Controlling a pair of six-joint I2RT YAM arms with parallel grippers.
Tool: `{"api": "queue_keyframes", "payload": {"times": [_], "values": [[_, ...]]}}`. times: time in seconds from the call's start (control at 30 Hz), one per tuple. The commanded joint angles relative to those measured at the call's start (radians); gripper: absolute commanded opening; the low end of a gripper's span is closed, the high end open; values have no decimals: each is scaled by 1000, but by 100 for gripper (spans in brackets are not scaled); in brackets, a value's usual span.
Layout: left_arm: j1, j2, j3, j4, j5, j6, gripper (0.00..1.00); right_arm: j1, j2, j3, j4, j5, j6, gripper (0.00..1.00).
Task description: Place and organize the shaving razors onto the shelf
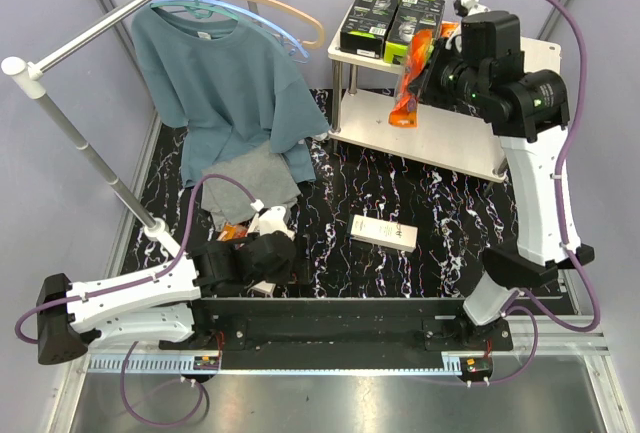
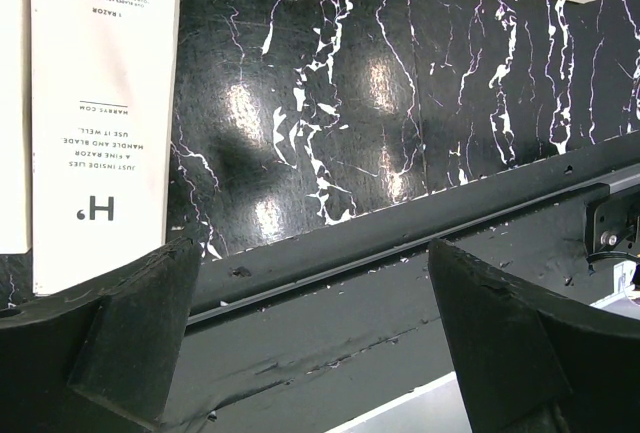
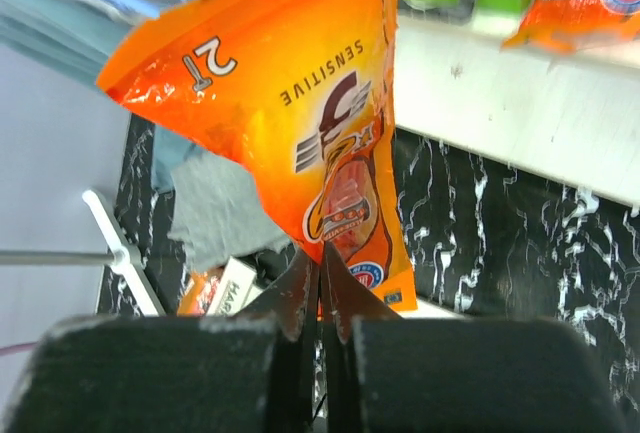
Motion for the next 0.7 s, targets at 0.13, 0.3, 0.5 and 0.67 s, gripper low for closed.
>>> {"api": "queue_keyframes", "payload": {"times": [0.13,0.3,0.5,0.67], "values": [[2,-2,-17,40,14,3,99,-37,80,221,-78,-7,-30,0],[2,-10,-26,40,11,1,99,-152,67,230,-62,-119,-19,0],[2,4,-23,43,11,1,99,-299,63,233,-58,-237,-19,0],[2,7,-25,43,14,4,99,-401,80,241,-44,-344,-29,0]]}}
